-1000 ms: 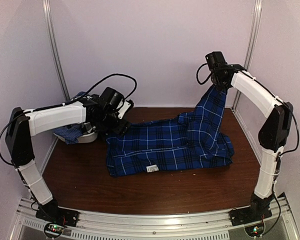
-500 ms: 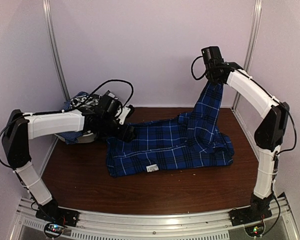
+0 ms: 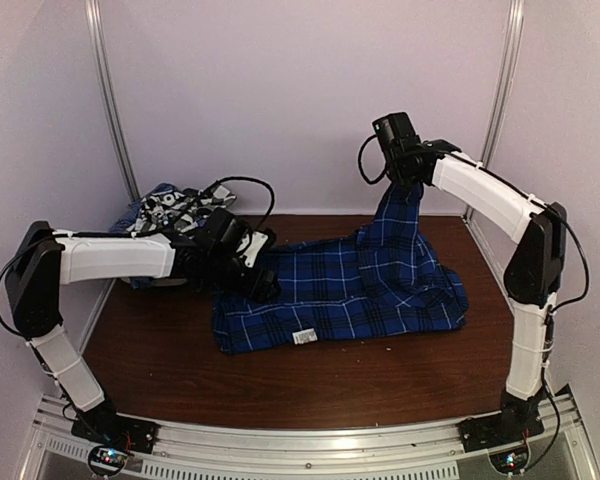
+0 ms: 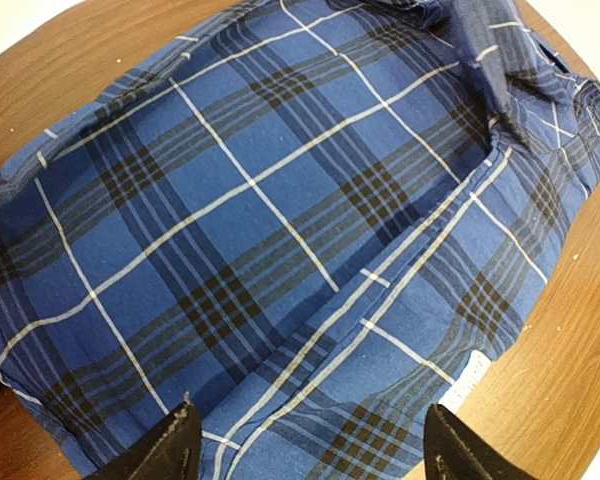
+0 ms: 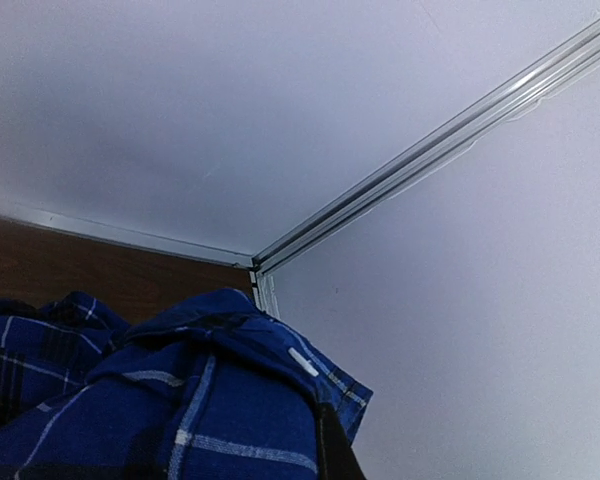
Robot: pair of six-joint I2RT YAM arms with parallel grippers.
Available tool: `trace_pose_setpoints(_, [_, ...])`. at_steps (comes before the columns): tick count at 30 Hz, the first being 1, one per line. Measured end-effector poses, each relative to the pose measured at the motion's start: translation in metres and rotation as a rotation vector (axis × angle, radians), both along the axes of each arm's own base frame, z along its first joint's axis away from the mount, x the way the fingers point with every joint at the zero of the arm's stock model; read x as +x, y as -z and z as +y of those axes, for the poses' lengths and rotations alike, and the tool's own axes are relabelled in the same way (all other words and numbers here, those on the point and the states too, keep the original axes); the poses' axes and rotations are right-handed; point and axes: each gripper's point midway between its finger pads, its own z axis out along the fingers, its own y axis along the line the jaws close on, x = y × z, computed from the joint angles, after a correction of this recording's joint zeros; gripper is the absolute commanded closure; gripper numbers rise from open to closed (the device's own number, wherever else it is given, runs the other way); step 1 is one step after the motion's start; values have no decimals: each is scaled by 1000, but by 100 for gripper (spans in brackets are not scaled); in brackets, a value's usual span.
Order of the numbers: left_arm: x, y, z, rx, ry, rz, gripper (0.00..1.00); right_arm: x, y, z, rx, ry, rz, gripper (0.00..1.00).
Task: Fold and stack the long sleeve shirts
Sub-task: Fold the flattened shirt at the center of the board, then fold the sleeve at the center of the board.
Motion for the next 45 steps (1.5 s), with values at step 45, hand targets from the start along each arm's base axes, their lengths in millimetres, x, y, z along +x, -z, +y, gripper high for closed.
trace_pose_setpoints(45, [-21, -8, 31, -64, -135, -1, 18, -255, 245, 194, 180, -353, 808, 67])
